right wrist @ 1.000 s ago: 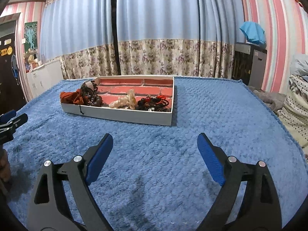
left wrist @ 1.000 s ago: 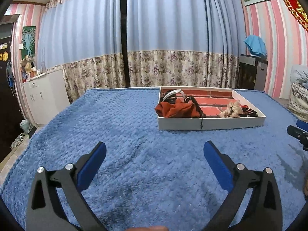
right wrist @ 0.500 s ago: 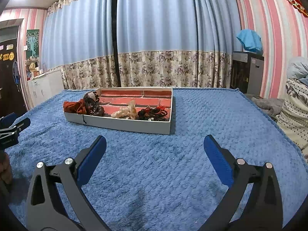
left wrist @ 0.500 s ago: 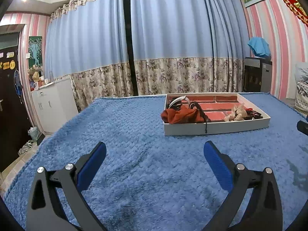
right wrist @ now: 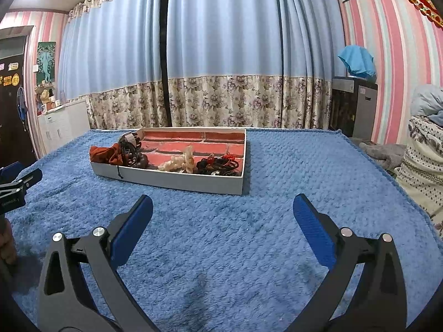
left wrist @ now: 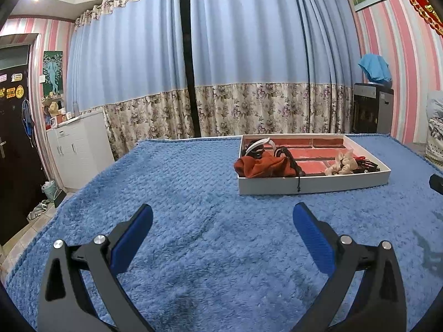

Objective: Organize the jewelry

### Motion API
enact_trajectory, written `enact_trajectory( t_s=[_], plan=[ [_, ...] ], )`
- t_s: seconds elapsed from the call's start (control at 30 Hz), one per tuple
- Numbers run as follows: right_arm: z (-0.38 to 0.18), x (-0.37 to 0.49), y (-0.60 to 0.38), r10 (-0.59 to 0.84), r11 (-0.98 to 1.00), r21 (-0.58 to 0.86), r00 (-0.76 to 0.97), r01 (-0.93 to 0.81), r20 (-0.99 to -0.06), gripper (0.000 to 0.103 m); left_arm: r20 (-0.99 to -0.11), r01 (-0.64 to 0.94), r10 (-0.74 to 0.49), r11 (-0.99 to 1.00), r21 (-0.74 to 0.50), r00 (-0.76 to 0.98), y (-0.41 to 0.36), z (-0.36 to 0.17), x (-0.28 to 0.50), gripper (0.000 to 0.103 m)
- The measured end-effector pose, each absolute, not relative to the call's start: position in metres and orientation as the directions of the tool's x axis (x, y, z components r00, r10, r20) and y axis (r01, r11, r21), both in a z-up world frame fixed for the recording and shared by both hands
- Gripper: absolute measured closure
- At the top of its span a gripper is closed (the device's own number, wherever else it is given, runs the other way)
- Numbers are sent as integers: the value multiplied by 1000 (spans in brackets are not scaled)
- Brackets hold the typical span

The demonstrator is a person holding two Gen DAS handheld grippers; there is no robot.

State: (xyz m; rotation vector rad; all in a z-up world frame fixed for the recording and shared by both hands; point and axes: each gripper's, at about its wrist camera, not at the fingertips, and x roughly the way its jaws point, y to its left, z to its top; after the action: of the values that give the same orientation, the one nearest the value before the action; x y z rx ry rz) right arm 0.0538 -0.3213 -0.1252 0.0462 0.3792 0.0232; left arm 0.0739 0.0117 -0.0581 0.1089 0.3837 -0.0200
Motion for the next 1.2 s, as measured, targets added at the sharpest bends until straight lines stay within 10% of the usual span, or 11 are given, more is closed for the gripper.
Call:
enact_trajectory(
  t_s=[1.2],
  plan=[
    [-127, 55, -322, 32, 999, 50, 924, -14, -382, 4, -378, 42, 1, 993, 106, 926, 11, -58, 74, 4]
  ],
)
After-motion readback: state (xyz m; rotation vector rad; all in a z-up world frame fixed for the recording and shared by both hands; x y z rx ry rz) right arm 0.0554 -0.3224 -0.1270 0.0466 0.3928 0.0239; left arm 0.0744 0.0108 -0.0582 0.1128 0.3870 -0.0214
